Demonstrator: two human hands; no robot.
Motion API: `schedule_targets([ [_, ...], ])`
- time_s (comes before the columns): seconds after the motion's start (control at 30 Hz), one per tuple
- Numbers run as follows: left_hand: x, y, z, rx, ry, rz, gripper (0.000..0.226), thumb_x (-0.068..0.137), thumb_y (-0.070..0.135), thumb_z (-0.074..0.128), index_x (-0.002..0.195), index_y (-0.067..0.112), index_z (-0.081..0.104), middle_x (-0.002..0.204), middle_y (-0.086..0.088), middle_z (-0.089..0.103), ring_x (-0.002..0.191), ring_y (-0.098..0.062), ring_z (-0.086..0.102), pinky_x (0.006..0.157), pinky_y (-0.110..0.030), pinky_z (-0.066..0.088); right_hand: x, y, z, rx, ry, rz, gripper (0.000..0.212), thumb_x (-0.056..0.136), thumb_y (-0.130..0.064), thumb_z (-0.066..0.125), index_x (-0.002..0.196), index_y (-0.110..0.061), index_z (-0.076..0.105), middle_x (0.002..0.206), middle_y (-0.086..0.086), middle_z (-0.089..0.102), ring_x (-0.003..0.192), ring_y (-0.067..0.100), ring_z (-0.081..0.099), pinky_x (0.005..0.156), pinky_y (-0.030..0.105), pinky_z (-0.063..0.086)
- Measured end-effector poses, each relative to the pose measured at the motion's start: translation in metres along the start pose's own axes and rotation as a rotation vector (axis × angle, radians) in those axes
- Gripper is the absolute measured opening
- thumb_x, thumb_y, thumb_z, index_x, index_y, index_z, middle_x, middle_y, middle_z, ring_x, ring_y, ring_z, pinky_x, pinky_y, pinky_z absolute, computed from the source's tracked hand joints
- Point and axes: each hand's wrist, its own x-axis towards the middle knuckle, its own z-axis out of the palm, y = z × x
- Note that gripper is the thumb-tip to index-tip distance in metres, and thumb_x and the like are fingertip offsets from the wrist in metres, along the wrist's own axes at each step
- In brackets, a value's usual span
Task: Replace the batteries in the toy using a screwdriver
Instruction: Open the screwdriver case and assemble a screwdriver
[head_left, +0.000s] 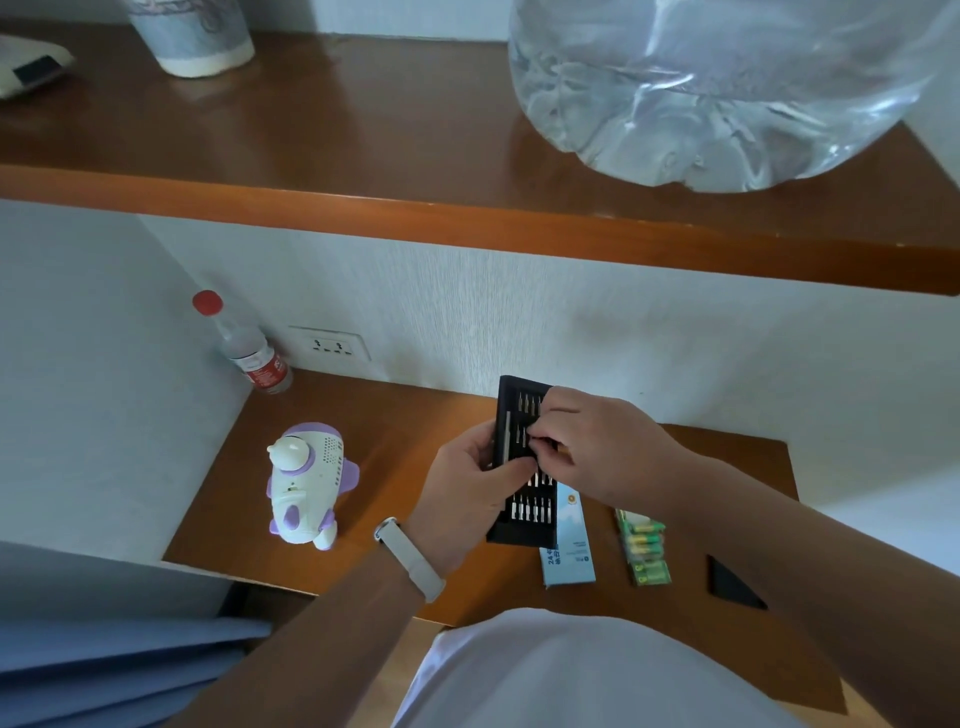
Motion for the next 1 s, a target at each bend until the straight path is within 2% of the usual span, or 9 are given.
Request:
schedule_targets([
  [0.1, 0.003, 0.003, 0.002, -0.016, -0.001, 0.005, 0.019, 0.09, 0.016, 0.071, 0.106, 0.027, 0.072, 0.1, -0.008, 0.076, 0.091, -0.025, 0.076, 0.074, -0.032, 0.062, -0.002, 0.002, -0.003, -0.053, 0.046, -0.065, 0.01, 0.087, -0.012, 0.067, 0.084, -0.005, 0.074, 0.08, 0.007, 0.064, 0.06, 0.02, 0.062, 0.047, 0.029, 0.053],
  [0.2, 0.005, 0.006, 0.004, -0.05, -0.012, -0.005, 0.02, 0.089, 0.016, 0.072, 0.107, 0.024, 0.072, 0.1, -0.009, 0.076, 0.092, -0.026, 0.076, 0.073, -0.03, 0.06, -0.003, 0.005, -0.004, -0.064, 0.091, -0.101, 0.025, 0.092, -0.016, 0.052, 0.085, -0.004, 0.072, 0.081, 0.008, 0.065, 0.06, 0.02, 0.062, 0.047, 0.031, 0.053],
  [0.27, 0.005, 0.007, 0.004, -0.05, -0.021, -0.009, 0.02, 0.089, 0.018, 0.072, 0.107, 0.026, 0.071, 0.101, -0.008, 0.076, 0.093, -0.025, 0.075, 0.074, -0.031, 0.061, -0.003, 0.006, -0.005, -0.043, 0.091, -0.092, 0.019, 0.092, -0.012, 0.057, 0.086, -0.004, 0.072, 0.083, 0.009, 0.065, 0.061, 0.021, 0.063, 0.048, 0.031, 0.054],
  [0.33, 0.005, 0.007, 0.004, -0.045, -0.02, -0.01, 0.021, 0.089, 0.019, 0.072, 0.107, 0.027, 0.071, 0.102, -0.008, 0.076, 0.094, -0.025, 0.075, 0.075, -0.033, 0.061, -0.002, 0.007, -0.006, 0.028, 0.066, -0.069, 0.008, 0.089, -0.009, 0.067, 0.091, -0.004, 0.073, 0.087, 0.009, 0.066, 0.067, 0.021, 0.065, 0.052, 0.03, 0.056],
  [0.43, 0.003, 0.006, 0.001, -0.03, -0.009, -0.008, 0.022, 0.087, 0.022, 0.072, 0.108, 0.029, 0.071, 0.103, -0.007, 0.076, 0.095, -0.025, 0.075, 0.078, -0.036, 0.062, 0.0, 0.01, -0.007, 0.101, 0.037, -0.023, 0.014, 0.092, -0.012, 0.067, 0.101, -0.006, 0.074, 0.094, 0.005, 0.066, 0.08, 0.018, 0.065, 0.065, 0.028, 0.056],
  [0.5, 0.002, 0.007, 0.0, -0.03, -0.005, 0.002, 0.023, 0.086, 0.024, 0.072, 0.107, 0.032, 0.072, 0.103, -0.006, 0.076, 0.095, -0.025, 0.075, 0.076, -0.034, 0.061, 0.001, 0.01, -0.006, 0.112, 0.052, -0.001, 0.015, 0.092, -0.013, 0.066, 0.102, -0.006, 0.074, 0.096, 0.005, 0.066, 0.083, 0.018, 0.065, 0.069, 0.03, 0.057],
  [0.67, 0.001, 0.008, -0.002, -0.03, 0.01, 0.02, 0.025, 0.081, 0.03, 0.073, 0.106, 0.036, 0.072, 0.102, -0.004, 0.076, 0.095, -0.023, 0.075, 0.075, -0.031, 0.061, 0.003, 0.004, -0.004, 0.11, 0.082, 0.009, 0.011, 0.091, -0.012, 0.069, 0.096, -0.006, 0.075, 0.092, 0.006, 0.067, 0.078, 0.02, 0.066, 0.065, 0.032, 0.057],
  [0.83, 0.002, 0.006, -0.004, 0.002, 0.032, 0.04, 0.022, 0.089, 0.021, 0.071, 0.106, 0.035, 0.072, 0.1, -0.003, 0.076, 0.093, -0.021, 0.075, 0.073, -0.028, 0.061, 0.006, 0.002, 0.001, 0.058, 0.099, 0.001, 0.011, 0.089, -0.012, 0.068, 0.094, -0.004, 0.073, 0.092, 0.007, 0.065, 0.069, 0.023, 0.064, 0.059, 0.034, 0.055],
  [1.0, 0.002, 0.005, -0.003, -0.01, 0.039, 0.024, 0.024, 0.085, 0.027, 0.072, 0.108, 0.033, 0.071, 0.1, -0.003, 0.077, 0.092, -0.022, 0.075, 0.072, -0.029, 0.061, 0.006, 0.003, 0.003, 0.054, 0.1, -0.015, 0.01, 0.087, -0.01, 0.071, 0.093, -0.003, 0.072, 0.092, 0.009, 0.065, 0.065, 0.023, 0.063, 0.055, 0.034, 0.056],
])
